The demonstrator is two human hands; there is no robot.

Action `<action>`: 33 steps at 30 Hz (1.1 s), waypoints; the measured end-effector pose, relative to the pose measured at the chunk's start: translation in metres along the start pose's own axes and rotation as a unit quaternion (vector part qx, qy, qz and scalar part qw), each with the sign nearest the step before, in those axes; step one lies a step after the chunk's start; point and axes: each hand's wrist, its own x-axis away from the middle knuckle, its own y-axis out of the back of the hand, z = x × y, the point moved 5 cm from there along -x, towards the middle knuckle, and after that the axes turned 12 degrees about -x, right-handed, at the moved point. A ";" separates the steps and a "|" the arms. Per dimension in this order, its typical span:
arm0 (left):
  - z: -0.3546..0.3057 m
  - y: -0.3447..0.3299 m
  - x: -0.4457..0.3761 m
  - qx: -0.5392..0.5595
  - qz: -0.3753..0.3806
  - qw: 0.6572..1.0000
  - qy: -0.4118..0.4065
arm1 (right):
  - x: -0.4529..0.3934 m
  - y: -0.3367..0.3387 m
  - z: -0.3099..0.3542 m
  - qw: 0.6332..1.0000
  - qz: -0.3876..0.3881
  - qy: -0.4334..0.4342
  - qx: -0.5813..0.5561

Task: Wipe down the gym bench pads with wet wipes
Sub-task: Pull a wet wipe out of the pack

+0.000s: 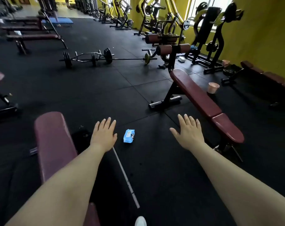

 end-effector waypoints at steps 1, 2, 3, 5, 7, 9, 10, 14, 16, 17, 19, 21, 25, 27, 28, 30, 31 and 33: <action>-0.001 -0.008 -0.013 0.001 0.013 1.000 0.005 | -0.014 -0.010 -0.001 1.000 0.010 0.000 0.003; -0.001 -0.016 -0.027 0.008 0.021 1.000 0.014 | -0.030 -0.021 -0.004 1.000 0.012 -0.001 0.003; -0.002 -0.025 -0.041 0.008 0.027 0.999 0.019 | -0.045 -0.034 -0.008 1.000 0.022 -0.004 0.004; -0.006 -0.040 -0.070 0.022 0.044 0.999 0.024 | -0.076 -0.060 -0.011 0.999 0.047 -0.011 -0.010; -0.007 -0.052 -0.098 0.052 0.064 0.996 0.028 | -0.105 -0.084 -0.013 0.997 0.071 -0.007 -0.025; -0.005 -0.061 -0.130 0.059 0.071 0.995 0.037 | -0.134 -0.108 -0.018 0.995 0.093 -0.013 -0.035; -0.002 -0.065 -0.145 0.059 0.076 0.995 0.040 | -0.149 -0.122 -0.021 0.993 0.107 -0.023 -0.043; 0.006 -0.086 -0.199 0.065 0.097 0.992 0.049 | -0.208 -0.166 -0.028 0.984 0.149 -0.051 -0.083; 0.008 -0.103 -0.223 0.061 0.118 0.990 0.056 | -0.239 -0.186 -0.030 0.982 0.165 -0.047 -0.083; 0.008 -0.113 -0.236 0.055 0.129 0.989 0.057 | -0.256 -0.196 -0.031 0.981 0.173 -0.044 -0.082; 0.005 -0.132 -0.263 0.060 0.154 0.984 0.067 | -0.294 -0.215 -0.036 0.977 0.190 -0.035 -0.088; -0.002 -0.150 -0.294 0.061 0.164 0.981 0.084 | -0.337 -0.236 -0.042 0.974 0.207 -0.025 -0.087; -0.017 -0.180 -0.348 0.089 0.197 0.967 0.136 | -0.415 -0.272 -0.047 0.966 0.250 0.008 -0.069; -0.023 -0.192 -0.372 0.107 0.217 0.958 0.153 | -0.452 -0.287 -0.046 0.960 0.273 0.029 -0.054; -0.026 -0.198 -0.384 0.121 0.227 0.953 0.162 | -0.470 -0.294 -0.043 0.957 0.284 0.036 -0.051; -0.030 -0.213 -0.408 0.129 0.228 0.950 0.171 | -0.505 -0.311 -0.037 0.954 0.290 0.047 -0.057; -0.031 -0.223 -0.419 0.132 0.234 0.948 0.171 | -0.520 -0.322 -0.034 0.951 0.299 0.052 -0.058; -0.032 -0.243 -0.436 0.132 0.259 0.941 0.170 | -0.545 -0.342 -0.025 0.945 0.315 0.063 -0.054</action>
